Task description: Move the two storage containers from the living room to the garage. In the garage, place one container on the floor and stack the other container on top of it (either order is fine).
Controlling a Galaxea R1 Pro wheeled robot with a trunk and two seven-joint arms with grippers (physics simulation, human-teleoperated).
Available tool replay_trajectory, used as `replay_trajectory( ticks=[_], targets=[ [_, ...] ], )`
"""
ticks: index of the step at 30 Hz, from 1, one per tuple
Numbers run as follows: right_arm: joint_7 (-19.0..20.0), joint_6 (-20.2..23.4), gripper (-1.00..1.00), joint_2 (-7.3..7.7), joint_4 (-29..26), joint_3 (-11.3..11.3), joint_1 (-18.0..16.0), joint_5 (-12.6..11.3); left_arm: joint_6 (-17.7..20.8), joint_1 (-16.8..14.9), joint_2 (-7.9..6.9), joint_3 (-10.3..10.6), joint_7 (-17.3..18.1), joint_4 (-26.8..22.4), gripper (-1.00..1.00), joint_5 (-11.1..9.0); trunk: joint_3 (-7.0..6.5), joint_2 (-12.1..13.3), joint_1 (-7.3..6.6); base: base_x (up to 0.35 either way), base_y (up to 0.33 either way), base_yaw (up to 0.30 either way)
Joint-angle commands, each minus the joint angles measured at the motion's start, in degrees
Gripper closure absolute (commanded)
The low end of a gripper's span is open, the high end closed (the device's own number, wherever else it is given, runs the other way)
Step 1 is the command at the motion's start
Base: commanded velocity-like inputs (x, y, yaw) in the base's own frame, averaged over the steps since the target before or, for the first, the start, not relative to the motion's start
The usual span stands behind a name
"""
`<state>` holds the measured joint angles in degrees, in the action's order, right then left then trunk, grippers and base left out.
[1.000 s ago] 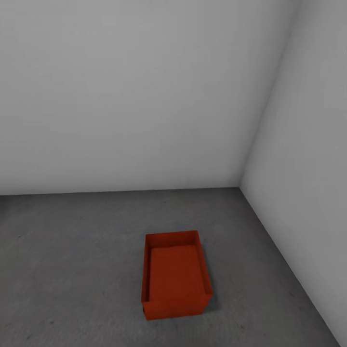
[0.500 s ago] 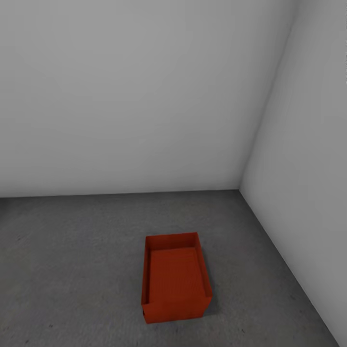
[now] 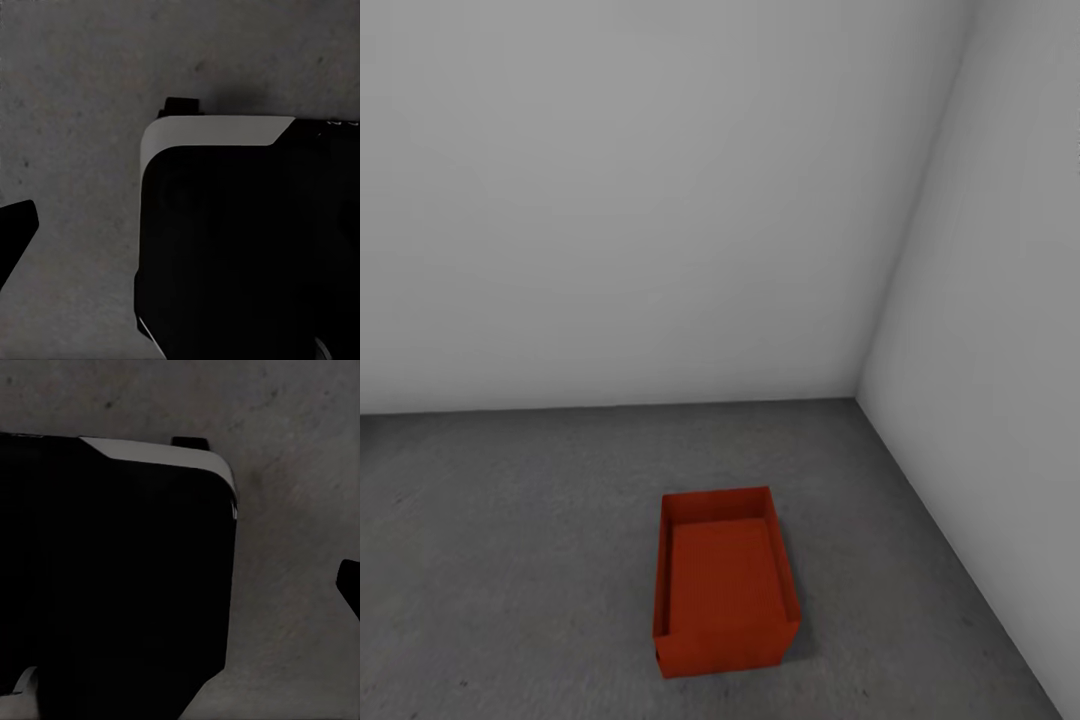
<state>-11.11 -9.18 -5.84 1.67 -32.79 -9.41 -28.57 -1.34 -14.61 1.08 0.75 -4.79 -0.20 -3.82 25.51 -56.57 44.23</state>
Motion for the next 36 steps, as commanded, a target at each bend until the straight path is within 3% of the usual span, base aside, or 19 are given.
replay_trajectory(
  ticks=[1, 36],
  targets=[
    [0.03, -0.31, -1.0, -0.05, 0.18, -0.48, -0.05, -0.52, -0.21, 0.02, -0.03, 0.12, -0.13, 0.03, -1.0, -0.4, -0.01, -0.04, 0.0, 0.0, 0.0, 0.0],
    [0.09, 0.02, -1.0, 0.43, 0.01, -0.74, -0.08, -0.5, -0.51, 0.1, -0.37, 0.31, -0.22, -0.48, -1.0, 0.39, -0.28, -0.04, 0.0, 0.0, 0.0, 0.0]
  ],
)
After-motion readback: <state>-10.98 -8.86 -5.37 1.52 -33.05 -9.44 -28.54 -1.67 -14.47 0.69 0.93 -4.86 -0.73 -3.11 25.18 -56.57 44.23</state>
